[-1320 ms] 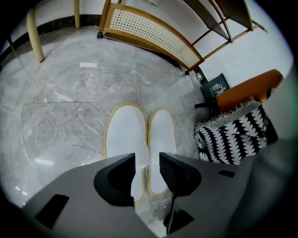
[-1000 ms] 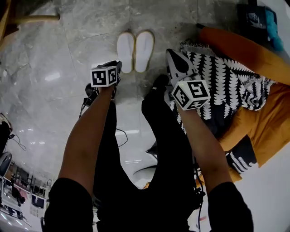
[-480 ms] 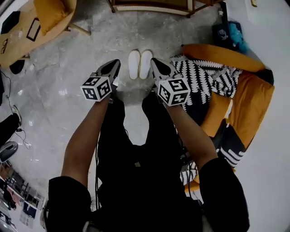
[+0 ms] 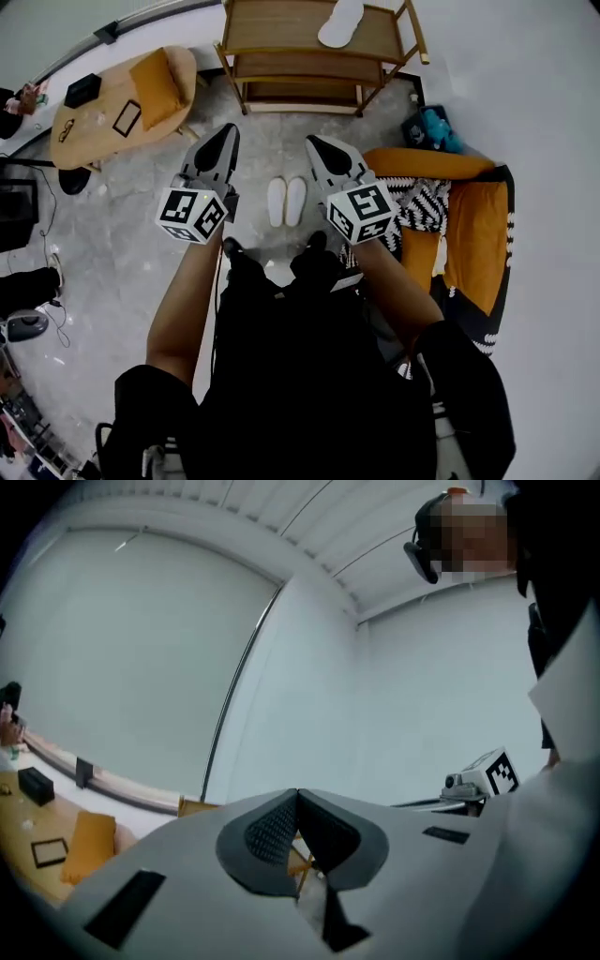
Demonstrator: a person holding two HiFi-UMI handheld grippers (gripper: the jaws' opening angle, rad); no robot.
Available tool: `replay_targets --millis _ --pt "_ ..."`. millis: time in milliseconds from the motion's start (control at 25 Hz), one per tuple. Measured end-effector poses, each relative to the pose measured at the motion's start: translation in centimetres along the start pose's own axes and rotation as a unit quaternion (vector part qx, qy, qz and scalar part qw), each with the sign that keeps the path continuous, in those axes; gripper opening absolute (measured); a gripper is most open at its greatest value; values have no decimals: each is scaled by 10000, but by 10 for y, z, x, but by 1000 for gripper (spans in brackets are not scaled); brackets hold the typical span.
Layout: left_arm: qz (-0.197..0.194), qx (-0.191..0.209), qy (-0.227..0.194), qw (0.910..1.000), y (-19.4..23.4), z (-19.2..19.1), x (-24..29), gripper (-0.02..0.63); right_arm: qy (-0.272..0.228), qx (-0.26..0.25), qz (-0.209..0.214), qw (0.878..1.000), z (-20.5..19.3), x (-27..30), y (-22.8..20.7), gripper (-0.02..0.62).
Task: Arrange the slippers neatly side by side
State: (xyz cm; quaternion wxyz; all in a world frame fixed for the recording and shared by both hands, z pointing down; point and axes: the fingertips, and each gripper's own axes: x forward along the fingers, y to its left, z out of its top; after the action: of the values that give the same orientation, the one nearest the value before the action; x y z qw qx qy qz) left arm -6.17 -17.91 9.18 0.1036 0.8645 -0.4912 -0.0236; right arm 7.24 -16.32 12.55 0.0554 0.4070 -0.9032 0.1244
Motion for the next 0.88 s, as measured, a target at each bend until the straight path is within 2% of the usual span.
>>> replay_targets --millis 160,360,480,680,880 --pt "84 424 -630 9971 -38 71 -18 16 -1023 79 -74 9947 82 -56 -16 32" --pt "282 557 -1304 9895 -75 111 -45 17 -1928 -111 114 9811 136 -112 -26 32" --pt "403 564 -1319 9888 -88 105 -59 17 -2059 -220 129 9782 140 -134 -26 32" --pt "564 275 -1195 9909 -93 88 -76 15 -1887 -140 127 9818 126 -151 -34 32" --pt "579 512 -1005 9919 -96 92 -93 15 -1879 -173 -133 9819 125 -173 -33 32"
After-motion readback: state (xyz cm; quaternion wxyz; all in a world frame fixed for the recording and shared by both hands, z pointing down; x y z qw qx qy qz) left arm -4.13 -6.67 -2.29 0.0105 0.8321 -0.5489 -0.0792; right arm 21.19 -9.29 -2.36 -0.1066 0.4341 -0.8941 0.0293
